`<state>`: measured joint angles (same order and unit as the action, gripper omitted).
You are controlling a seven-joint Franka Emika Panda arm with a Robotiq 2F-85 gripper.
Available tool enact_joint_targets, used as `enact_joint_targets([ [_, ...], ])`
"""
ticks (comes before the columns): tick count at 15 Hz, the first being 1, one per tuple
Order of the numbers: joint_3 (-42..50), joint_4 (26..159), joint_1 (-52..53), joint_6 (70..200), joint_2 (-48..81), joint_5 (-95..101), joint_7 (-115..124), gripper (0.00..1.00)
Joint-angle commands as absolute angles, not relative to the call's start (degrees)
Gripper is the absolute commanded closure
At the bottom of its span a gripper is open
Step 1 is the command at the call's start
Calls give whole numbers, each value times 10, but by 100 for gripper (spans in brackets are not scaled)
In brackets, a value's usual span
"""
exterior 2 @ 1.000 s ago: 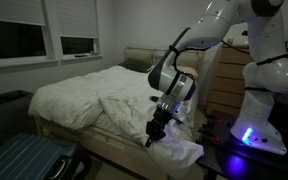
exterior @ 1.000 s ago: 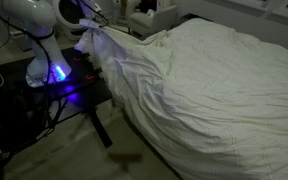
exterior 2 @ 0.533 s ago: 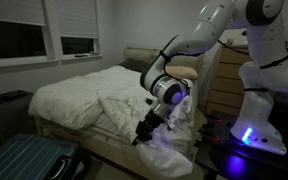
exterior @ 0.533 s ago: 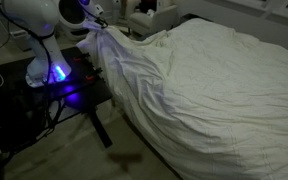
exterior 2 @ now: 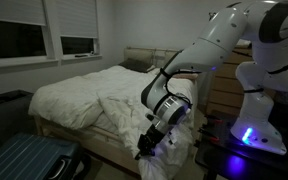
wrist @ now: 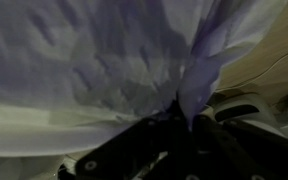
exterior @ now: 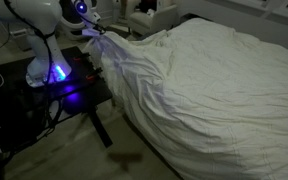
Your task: Spread the bed fully
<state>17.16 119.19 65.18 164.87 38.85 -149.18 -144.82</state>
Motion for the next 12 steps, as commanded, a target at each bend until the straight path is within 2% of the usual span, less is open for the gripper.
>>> enact_joint_targets([
  [1, 155, 1201, 667, 1642, 389, -1486, -1431, 99],
  [7, 108, 1244, 675, 1640, 375, -1451, -1407, 99],
  [8, 107, 1244, 676, 1643, 377, -1448, -1401, 70],
  [9, 106, 1244, 675, 1644, 379, -1444, -1397, 69],
  [10, 107, 1243, 675, 1645, 380, -1441, -1394, 64],
  [12, 110, 1240, 676, 1646, 381, -1433, -1388, 48],
])
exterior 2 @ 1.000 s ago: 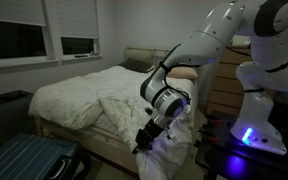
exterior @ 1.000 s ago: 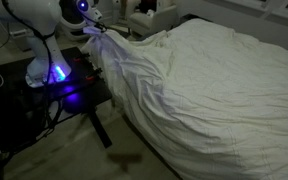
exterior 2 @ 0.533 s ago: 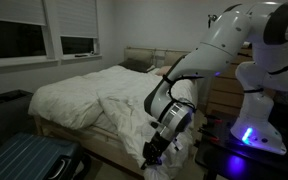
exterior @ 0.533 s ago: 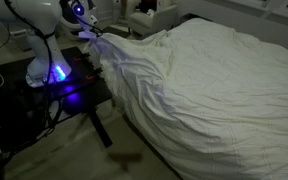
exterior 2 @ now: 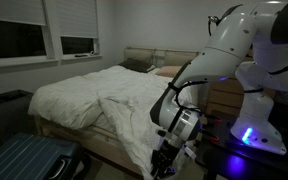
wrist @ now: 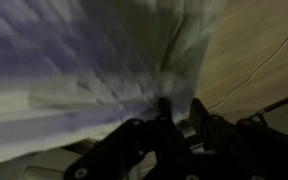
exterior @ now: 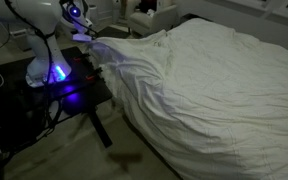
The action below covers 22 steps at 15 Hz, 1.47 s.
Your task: Spread the bed fully
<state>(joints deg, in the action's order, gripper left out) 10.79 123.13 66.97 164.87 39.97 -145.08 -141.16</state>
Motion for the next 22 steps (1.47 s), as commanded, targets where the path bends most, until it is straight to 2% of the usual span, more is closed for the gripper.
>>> enact_joint_targets([
  [1, 110, 1239, 676, 1646, 380, -1431, -1388, 39],
  [6, 118, 1235, 671, 1645, 380, -1421, -1383, 3],
  [7, 121, 1234, 666, 1645, 380, -1416, -1381, 0],
  [13, 185, 1211, 605, 1645, 385, -1382, -1357, 0],
  [22, 255, 1107, 497, 1668, 438, -1422, -1360, 0],
])
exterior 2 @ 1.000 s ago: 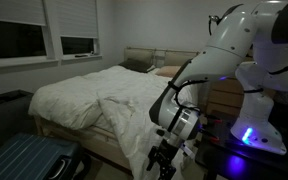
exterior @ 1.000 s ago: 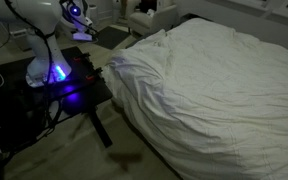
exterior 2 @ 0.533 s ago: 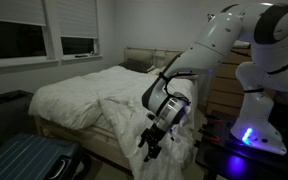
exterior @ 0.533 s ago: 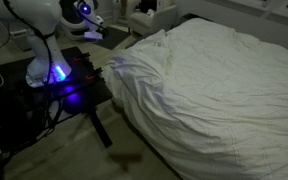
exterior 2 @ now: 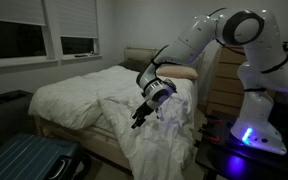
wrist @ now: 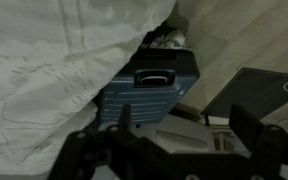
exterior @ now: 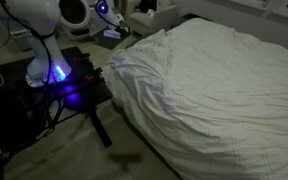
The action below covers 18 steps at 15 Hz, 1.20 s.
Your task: Spread the bed fully
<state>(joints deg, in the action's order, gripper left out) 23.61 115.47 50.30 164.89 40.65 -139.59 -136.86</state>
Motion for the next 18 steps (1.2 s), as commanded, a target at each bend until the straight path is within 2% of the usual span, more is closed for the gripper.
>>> enact_joint_targets([
  [1, 262, 1092, 493, 1673, 448, -1430, -1359, 0],
  [8, 296, 936, 474, 1800, 578, -1487, -1330, 0],
  [10, 292, 891, 464, 1853, 616, -1425, -1242, 0],
  [14, 188, 861, 375, 1960, 634, -1217, -1061, 0],
  [16, 84, 858, 284, 2036, 621, -1228, -1121, 0],
  [17, 134, 916, 314, 1982, 620, -1283, -1131, 0],
  [18, 107, 917, 282, 1990, 620, -1296, -1146, 0],
])
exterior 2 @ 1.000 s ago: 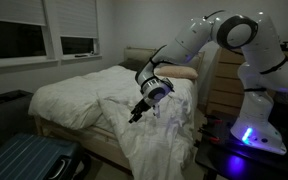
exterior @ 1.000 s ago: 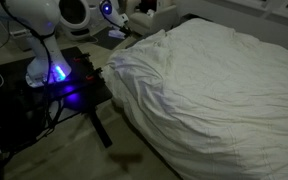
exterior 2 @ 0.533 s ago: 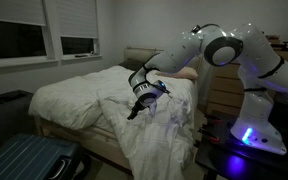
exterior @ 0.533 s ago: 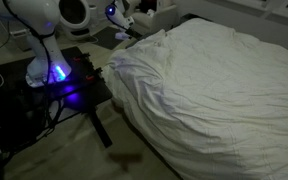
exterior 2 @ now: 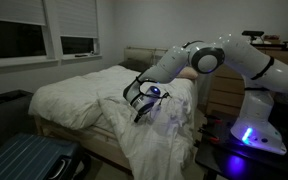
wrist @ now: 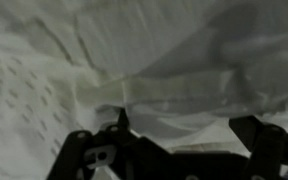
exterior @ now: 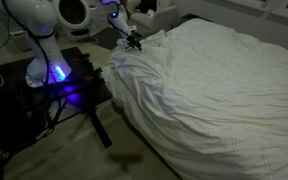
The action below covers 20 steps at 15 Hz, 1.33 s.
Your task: Spread the bed fully
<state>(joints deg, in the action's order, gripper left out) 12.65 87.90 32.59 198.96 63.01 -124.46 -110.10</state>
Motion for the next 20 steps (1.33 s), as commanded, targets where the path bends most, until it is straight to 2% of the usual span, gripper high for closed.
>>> enact_joint_targets([
  [1, 103, 924, 267, 1985, 622, -1311, -1159, 0],
  [2, 102, 933, 257, 1981, 623, -1327, -1166, 0],
  [3, 56, 904, 215, 2015, 624, -1318, -1178, 0],
  [5, 76, 931, 225, 1979, 617, -1344, -1178, 0],
  [7, 38, 902, 190, 2004, 619, -1340, -1194, 0],
  [8, 54, 919, 201, 1979, 615, -1347, -1196, 25],
  [9, 46, 906, 193, 1985, 618, -1338, -1199, 26],
  [10, 18, 883, 172, 2007, 623, -1324, -1210, 33],
  [11, 42, 906, 191, 1979, 617, -1336, -1210, 40],
  [19, 28, 898, 177, 1980, 615, -1335, -1249, 98],
  [20, 27, 905, 182, 1980, 603, -1329, -1246, 100],
])
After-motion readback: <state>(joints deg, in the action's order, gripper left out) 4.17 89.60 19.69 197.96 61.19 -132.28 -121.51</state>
